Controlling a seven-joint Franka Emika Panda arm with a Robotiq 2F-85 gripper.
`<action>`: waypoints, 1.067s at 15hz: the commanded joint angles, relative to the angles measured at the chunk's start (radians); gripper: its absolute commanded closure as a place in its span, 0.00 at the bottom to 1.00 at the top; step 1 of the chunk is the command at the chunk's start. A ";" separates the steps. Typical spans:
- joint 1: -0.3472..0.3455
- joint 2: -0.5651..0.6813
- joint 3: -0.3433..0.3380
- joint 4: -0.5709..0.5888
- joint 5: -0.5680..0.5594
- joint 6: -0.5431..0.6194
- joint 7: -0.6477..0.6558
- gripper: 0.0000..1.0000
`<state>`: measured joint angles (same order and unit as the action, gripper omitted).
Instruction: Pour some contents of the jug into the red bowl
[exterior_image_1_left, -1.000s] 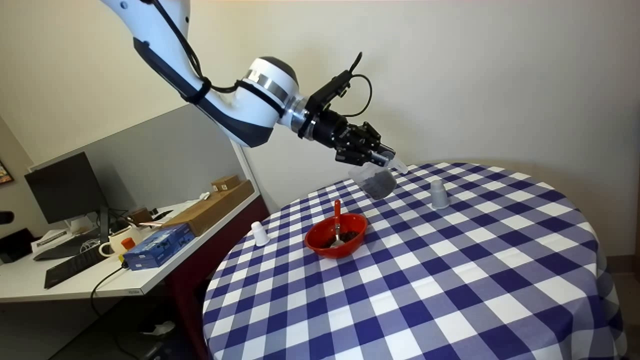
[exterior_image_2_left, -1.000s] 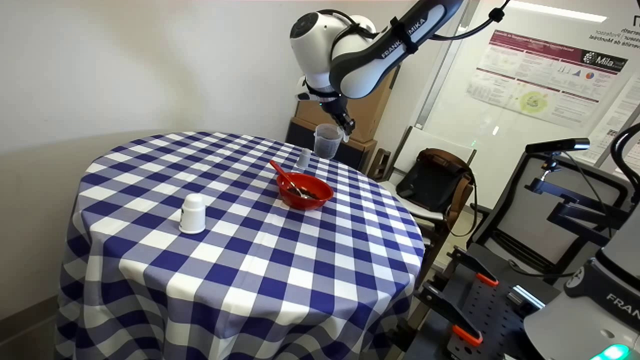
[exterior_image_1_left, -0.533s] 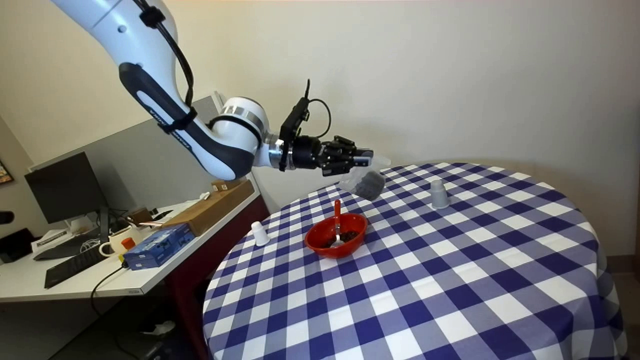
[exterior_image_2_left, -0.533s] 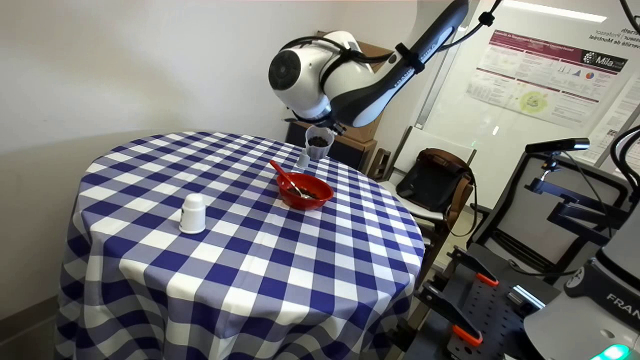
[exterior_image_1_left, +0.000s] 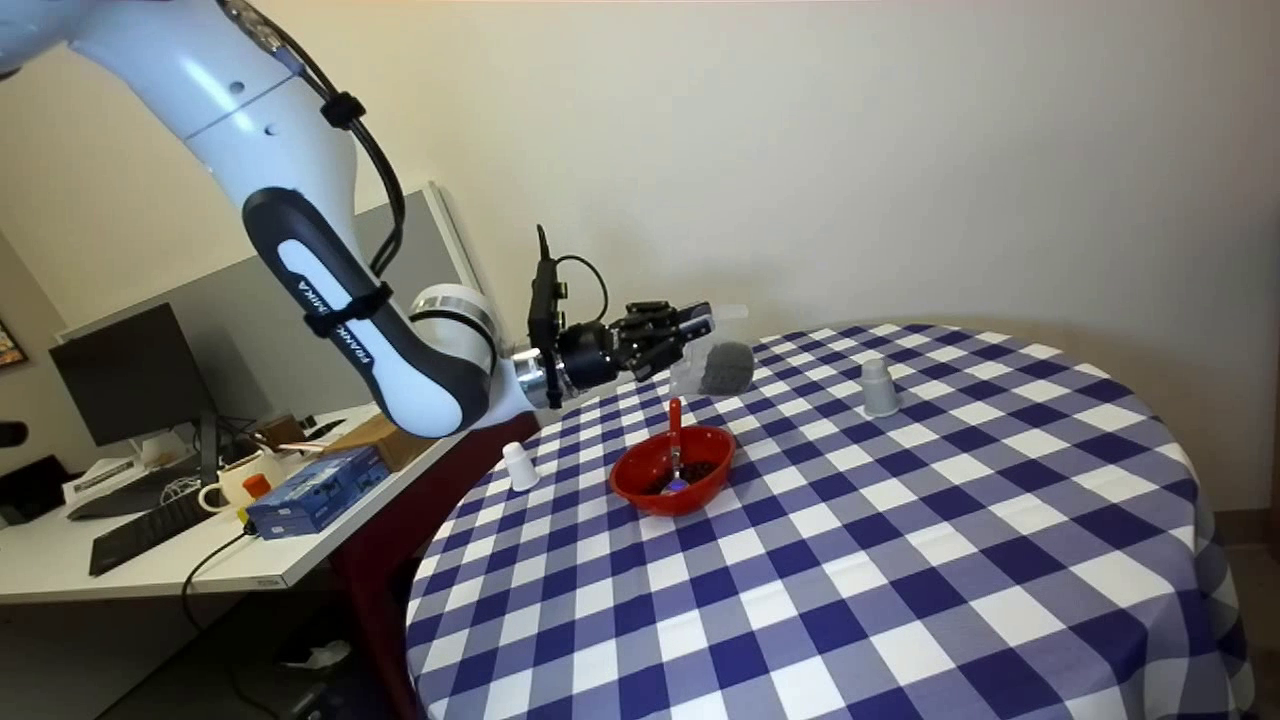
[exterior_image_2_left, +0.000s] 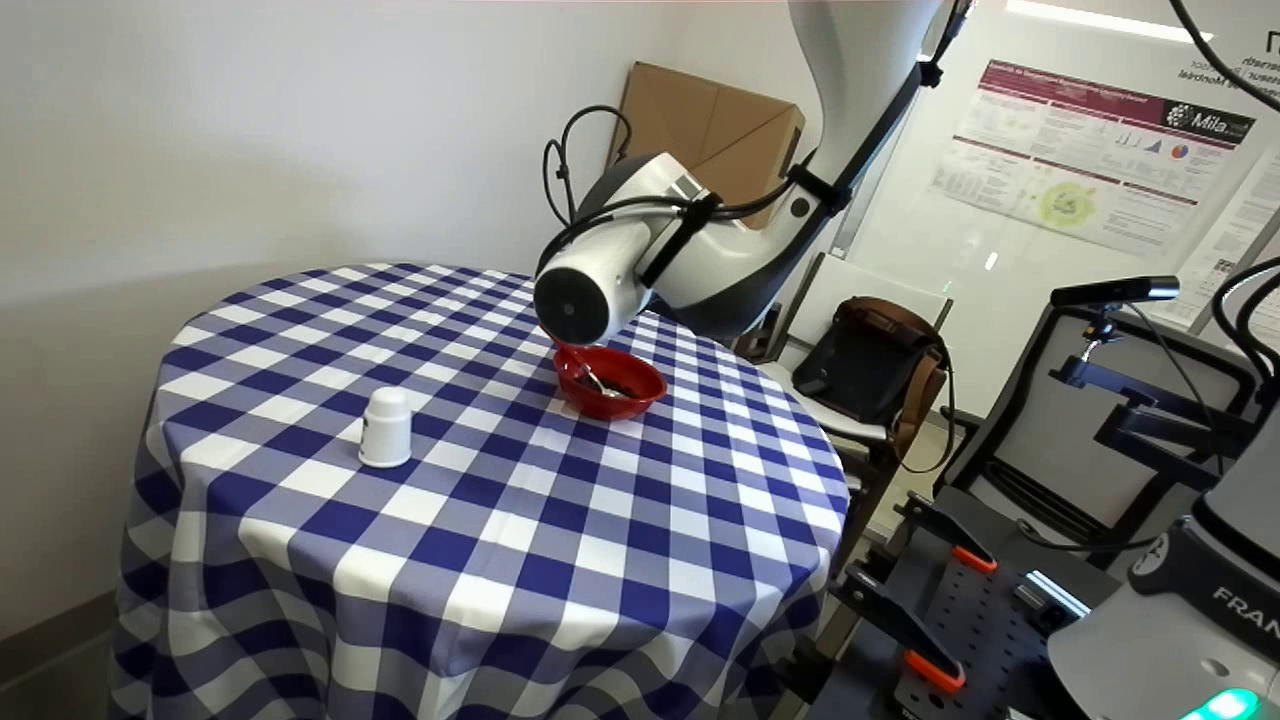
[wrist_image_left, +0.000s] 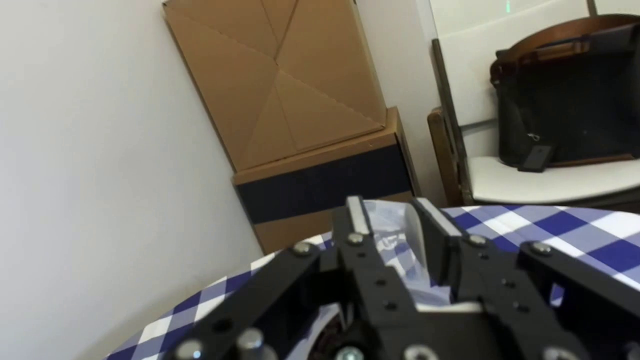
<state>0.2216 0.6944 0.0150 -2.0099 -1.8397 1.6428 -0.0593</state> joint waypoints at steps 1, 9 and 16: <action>0.004 0.051 0.013 -0.004 -0.084 -0.137 0.070 0.87; 0.006 0.134 0.021 -0.016 -0.176 -0.322 0.146 0.87; 0.008 0.166 0.045 -0.036 -0.241 -0.427 0.197 0.87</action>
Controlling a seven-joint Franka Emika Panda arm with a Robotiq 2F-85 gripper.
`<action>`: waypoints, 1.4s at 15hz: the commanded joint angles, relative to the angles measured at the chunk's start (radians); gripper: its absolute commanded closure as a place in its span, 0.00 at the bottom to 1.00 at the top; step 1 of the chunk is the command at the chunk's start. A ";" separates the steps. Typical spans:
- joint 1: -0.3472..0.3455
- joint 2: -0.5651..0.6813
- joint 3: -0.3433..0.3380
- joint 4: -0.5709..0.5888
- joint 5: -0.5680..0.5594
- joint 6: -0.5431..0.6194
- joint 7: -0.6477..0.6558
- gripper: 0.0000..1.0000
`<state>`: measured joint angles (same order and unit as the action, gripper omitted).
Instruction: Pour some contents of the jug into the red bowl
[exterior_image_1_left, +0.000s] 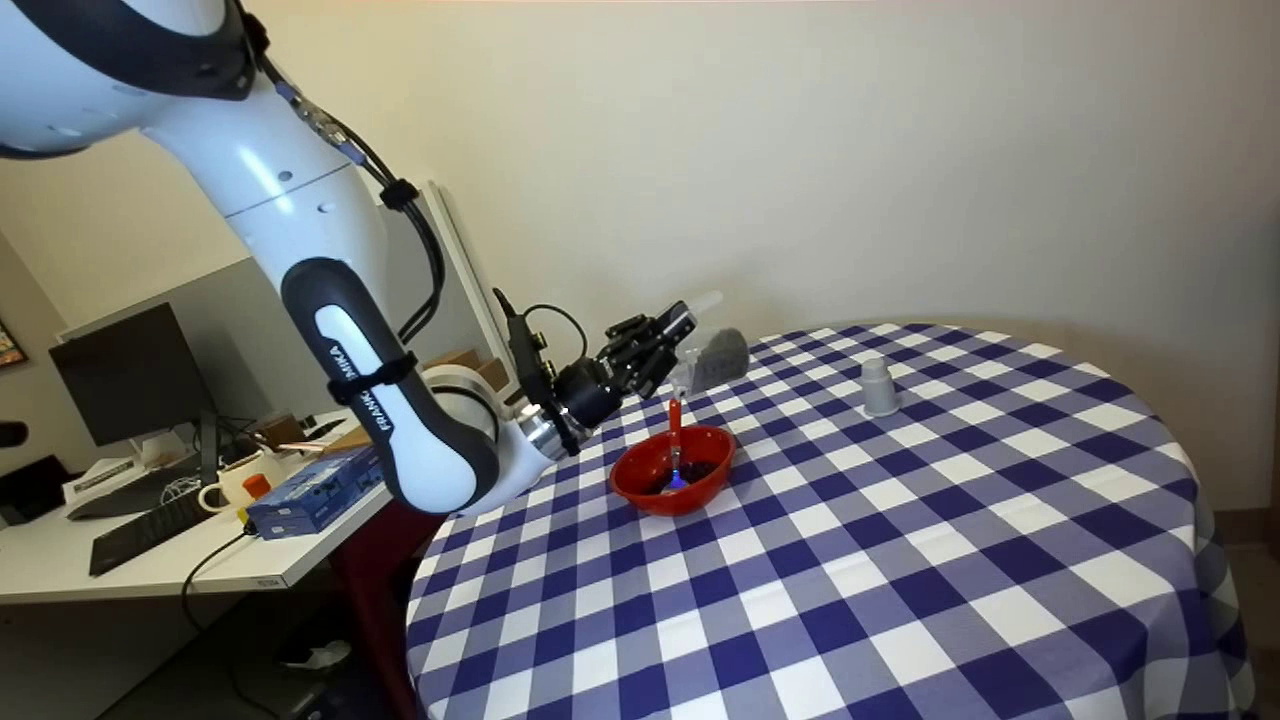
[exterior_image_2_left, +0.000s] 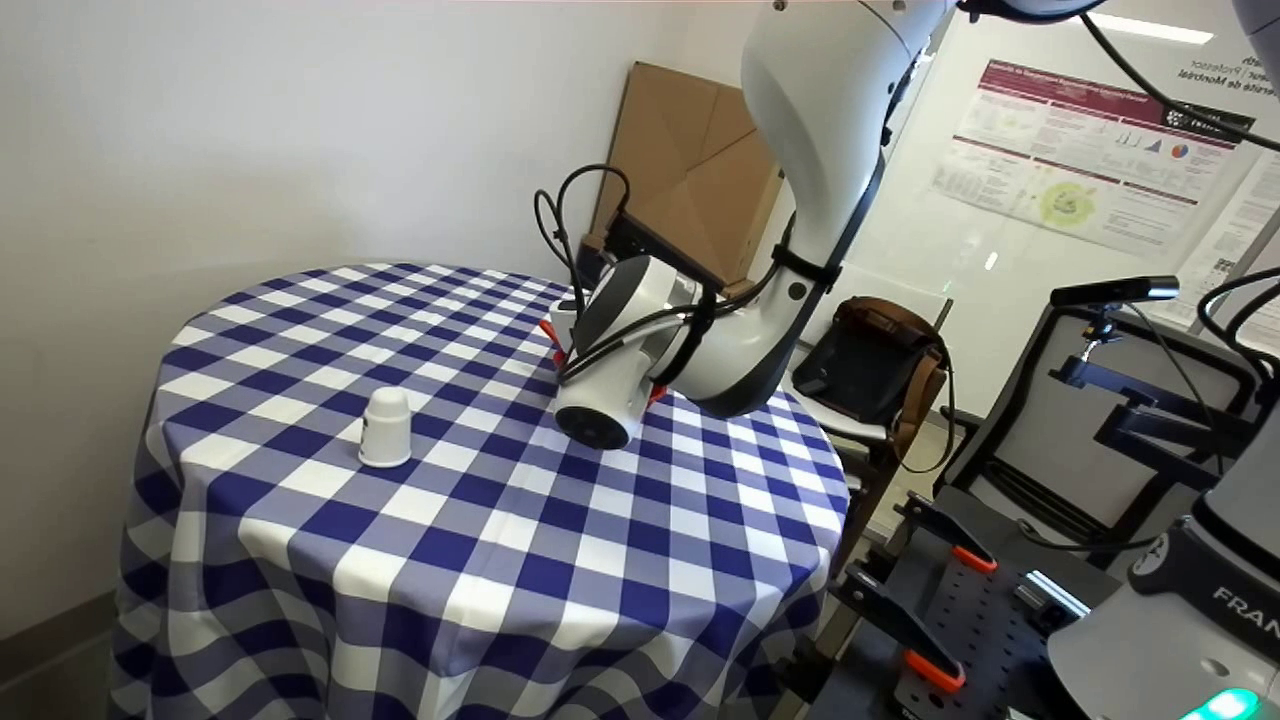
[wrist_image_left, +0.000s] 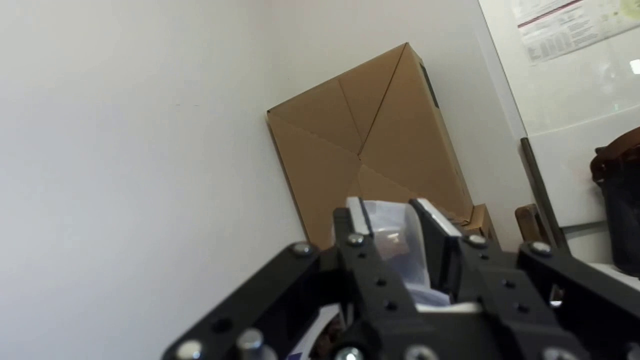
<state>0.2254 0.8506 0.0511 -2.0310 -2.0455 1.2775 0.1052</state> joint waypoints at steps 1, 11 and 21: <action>0.005 0.012 0.011 -0.016 -0.042 -0.076 0.039 0.87; 0.002 0.028 0.021 -0.014 -0.066 -0.165 0.073 0.87; 0.002 0.057 0.018 -0.010 -0.090 -0.257 0.116 0.87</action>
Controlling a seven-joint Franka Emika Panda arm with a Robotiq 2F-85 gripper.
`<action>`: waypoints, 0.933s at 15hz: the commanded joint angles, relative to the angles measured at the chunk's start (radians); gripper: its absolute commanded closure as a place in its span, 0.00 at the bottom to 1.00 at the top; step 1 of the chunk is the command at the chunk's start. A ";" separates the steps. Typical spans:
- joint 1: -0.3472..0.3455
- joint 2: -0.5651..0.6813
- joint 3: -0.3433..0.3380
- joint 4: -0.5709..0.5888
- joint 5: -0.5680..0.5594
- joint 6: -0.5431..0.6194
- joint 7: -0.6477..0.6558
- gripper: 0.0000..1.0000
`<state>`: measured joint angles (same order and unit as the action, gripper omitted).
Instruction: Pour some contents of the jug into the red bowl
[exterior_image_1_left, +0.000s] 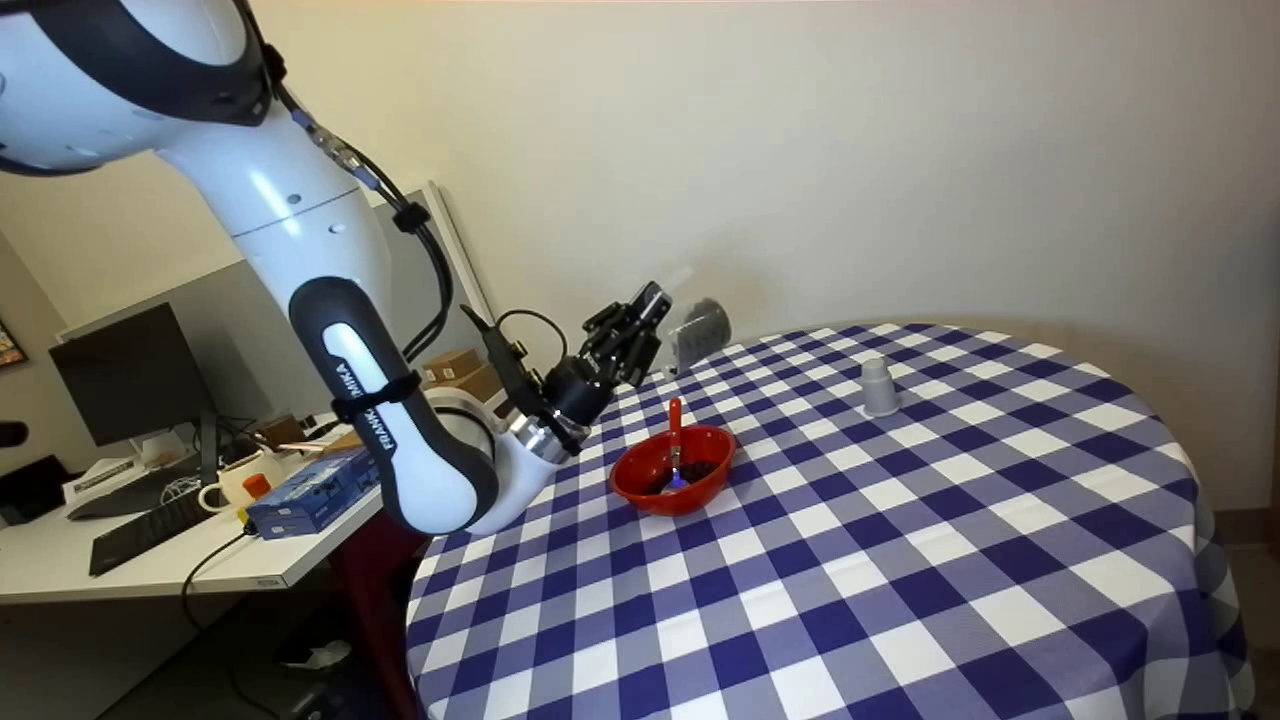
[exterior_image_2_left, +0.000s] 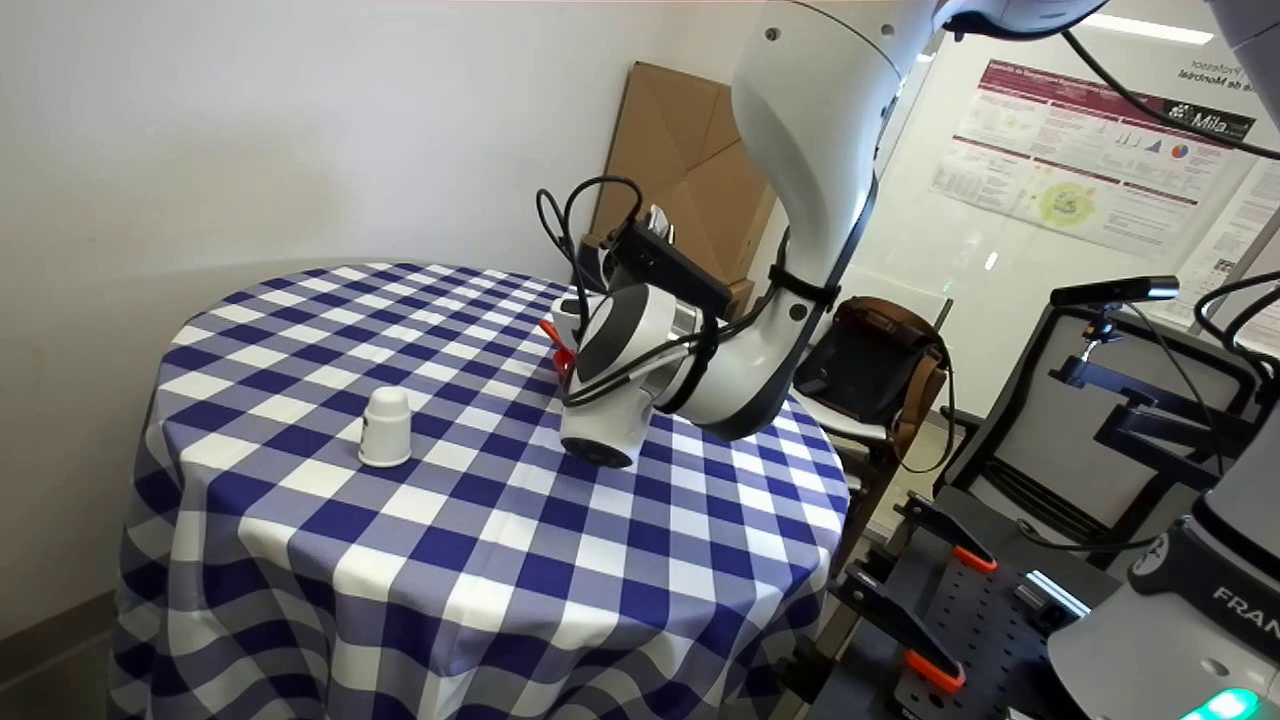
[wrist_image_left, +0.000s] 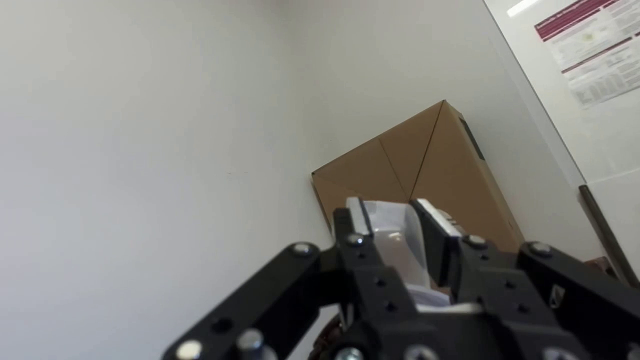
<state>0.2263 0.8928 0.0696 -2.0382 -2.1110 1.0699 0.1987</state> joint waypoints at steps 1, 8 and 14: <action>0.001 0.017 0.000 -0.002 -0.024 -0.056 0.025 0.87; -0.005 0.020 0.007 0.001 -0.014 -0.066 0.023 0.87; -0.045 0.014 0.033 0.036 0.035 -0.013 -0.008 0.87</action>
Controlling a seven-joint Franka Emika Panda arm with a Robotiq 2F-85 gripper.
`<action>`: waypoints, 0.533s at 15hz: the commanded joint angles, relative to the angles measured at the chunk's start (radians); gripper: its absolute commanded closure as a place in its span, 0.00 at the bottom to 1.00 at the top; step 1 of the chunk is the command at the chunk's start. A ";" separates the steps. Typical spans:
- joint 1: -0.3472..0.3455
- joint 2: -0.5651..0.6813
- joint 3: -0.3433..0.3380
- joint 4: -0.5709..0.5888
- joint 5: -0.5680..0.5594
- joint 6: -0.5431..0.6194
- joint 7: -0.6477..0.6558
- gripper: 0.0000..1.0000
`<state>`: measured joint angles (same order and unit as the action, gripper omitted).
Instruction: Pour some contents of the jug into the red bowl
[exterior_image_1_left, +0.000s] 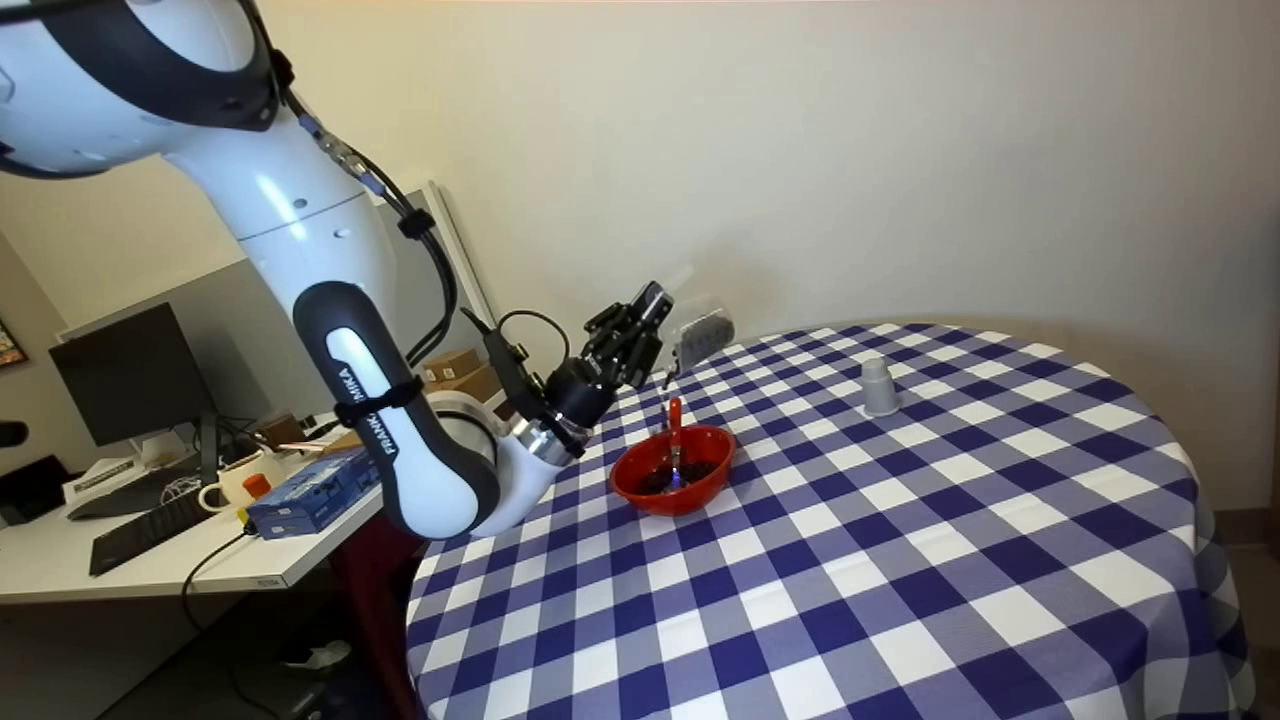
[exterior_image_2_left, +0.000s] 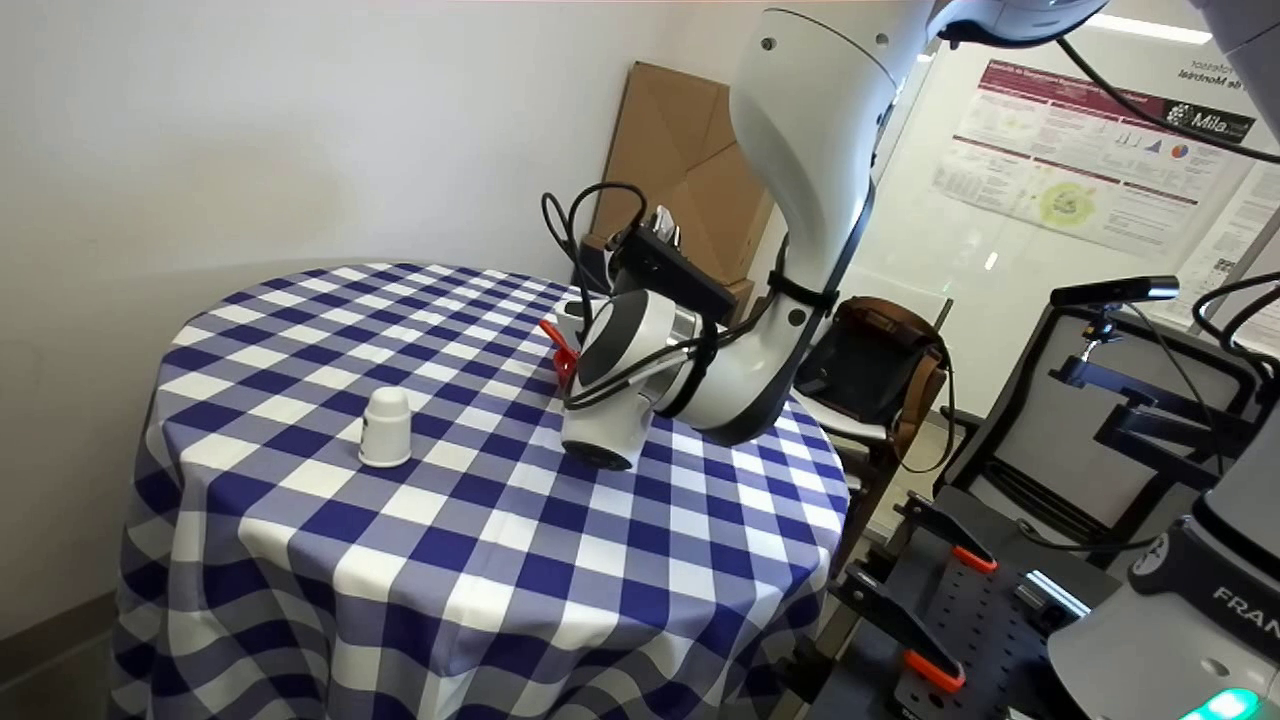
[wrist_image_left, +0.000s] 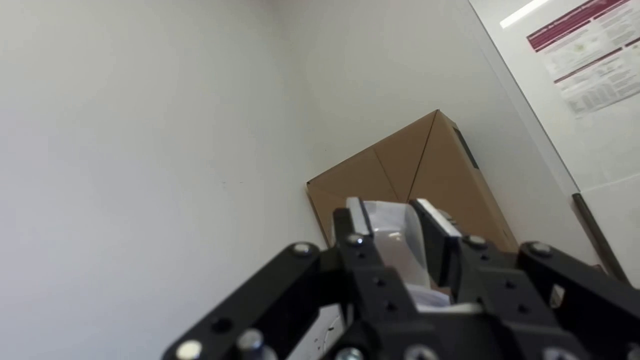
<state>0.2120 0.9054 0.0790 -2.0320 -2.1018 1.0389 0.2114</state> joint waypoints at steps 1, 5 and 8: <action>-0.044 -0.001 0.032 0.040 0.043 0.036 -0.024 0.87; -0.104 -0.013 0.073 0.099 0.152 0.159 -0.046 0.87; -0.136 -0.012 0.086 0.151 0.243 0.241 -0.047 0.87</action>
<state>0.1103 0.9011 0.1405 -1.9315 -1.9389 1.2143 0.1951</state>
